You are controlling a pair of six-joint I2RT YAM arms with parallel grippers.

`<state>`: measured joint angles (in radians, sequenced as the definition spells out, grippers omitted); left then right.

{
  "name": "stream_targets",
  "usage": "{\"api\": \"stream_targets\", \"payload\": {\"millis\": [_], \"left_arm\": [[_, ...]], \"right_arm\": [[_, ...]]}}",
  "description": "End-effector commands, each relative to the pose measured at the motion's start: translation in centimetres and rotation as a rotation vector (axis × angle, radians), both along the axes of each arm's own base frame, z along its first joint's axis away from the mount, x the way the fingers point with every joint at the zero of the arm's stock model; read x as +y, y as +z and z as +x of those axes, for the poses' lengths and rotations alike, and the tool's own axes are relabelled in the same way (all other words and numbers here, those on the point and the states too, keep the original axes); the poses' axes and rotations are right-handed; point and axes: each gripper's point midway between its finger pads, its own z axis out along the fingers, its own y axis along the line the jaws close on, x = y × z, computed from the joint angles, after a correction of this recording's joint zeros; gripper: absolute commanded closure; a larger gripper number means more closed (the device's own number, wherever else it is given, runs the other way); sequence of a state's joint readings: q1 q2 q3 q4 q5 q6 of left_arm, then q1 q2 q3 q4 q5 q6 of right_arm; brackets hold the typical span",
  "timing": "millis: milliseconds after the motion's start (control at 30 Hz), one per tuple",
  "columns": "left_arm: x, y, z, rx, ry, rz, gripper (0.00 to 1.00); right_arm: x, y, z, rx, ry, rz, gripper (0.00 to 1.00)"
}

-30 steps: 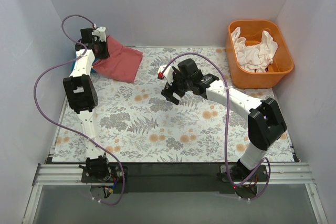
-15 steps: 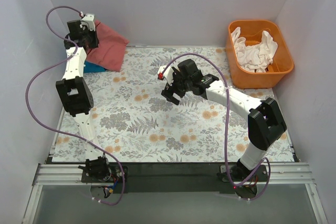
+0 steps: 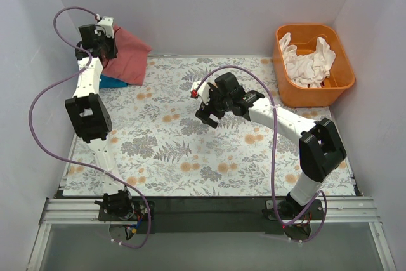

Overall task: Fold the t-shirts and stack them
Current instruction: Neatly place the folded tshirt to the corner

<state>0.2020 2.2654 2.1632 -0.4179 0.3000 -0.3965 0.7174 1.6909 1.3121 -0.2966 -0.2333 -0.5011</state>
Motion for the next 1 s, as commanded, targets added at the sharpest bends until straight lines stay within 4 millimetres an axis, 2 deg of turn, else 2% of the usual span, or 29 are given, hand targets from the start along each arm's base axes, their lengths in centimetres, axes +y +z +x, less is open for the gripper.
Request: {"api": "stream_targets", "payload": {"millis": [0,133,500,867,967], "left_arm": [[0.4,7.9,-2.0,-0.131,-0.010,0.057,1.00],[1.7,7.3,-2.0,-0.122,0.018,0.072,1.00],[4.6,6.3,0.1,-0.141,0.048,0.142,1.00],[7.2,2.1,2.0,-0.106,0.083,0.228,1.00],[8.3,0.9,2.3,-0.094,0.114,0.257,0.94]], "right_arm": [[0.0,0.6,0.2,-0.020,0.000,0.009,0.01],[0.2,0.6,0.3,-0.013,0.001,0.012,0.02],[0.6,0.4,0.3,-0.007,0.004,0.008,0.01],[0.8,0.1,0.9,-0.012,0.002,-0.007,0.02],[0.8,0.0,0.8,-0.007,0.002,-0.007,0.02]]}}
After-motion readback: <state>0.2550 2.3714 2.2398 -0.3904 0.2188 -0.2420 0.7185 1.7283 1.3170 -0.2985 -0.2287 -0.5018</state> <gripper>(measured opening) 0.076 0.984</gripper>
